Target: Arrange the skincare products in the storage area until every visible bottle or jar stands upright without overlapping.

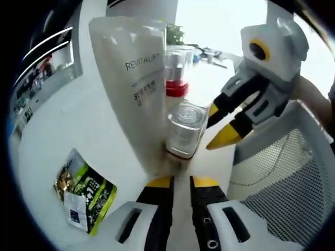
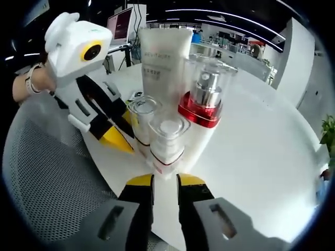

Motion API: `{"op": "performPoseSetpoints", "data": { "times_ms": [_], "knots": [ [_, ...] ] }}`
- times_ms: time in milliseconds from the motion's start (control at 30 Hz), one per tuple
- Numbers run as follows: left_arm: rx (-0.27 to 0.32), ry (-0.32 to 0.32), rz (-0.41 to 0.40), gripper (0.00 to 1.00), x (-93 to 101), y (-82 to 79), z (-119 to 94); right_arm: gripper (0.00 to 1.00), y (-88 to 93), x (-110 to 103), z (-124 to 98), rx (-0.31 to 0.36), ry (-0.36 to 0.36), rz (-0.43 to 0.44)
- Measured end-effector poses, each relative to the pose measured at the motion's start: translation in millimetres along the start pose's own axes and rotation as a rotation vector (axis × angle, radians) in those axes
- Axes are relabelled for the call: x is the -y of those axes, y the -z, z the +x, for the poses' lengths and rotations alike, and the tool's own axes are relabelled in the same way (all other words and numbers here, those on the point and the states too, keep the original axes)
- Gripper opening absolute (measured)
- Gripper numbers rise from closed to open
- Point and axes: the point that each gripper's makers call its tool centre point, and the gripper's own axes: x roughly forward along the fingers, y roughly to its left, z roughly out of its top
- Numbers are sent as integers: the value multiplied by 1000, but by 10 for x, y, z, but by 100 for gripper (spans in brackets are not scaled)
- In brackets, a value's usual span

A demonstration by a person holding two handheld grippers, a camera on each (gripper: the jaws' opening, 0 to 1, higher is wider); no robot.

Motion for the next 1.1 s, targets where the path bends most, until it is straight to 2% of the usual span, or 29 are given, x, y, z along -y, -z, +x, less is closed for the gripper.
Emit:
{"op": "performPoseSetpoints", "data": {
  "times_ms": [167,433,500,533,633,733,1000,1100],
  "knots": [
    [44,-2,-21,12,13,-73,-111,21,-32,-23,-54,0,5,-1],
    [96,-44,-32,24,-42,-119,-322,28,-101,-42,-165,21,25,3],
    [129,-43,-52,29,-39,-171,-375,29,-121,-51,-190,25,27,8],
    [166,-50,-86,31,-49,-230,-425,30,-142,-58,-212,31,30,7],
    [202,-63,-106,37,-74,-284,-546,33,-197,-81,-265,47,36,5],
    [230,-94,-133,46,-116,-303,-642,36,-243,-103,-314,58,40,2],
    [249,-169,-127,59,-188,-244,-868,49,-377,-144,-425,99,49,11],
    [239,-166,-144,65,-167,-191,-953,54,-419,-167,-457,107,54,12]
  ]
}}
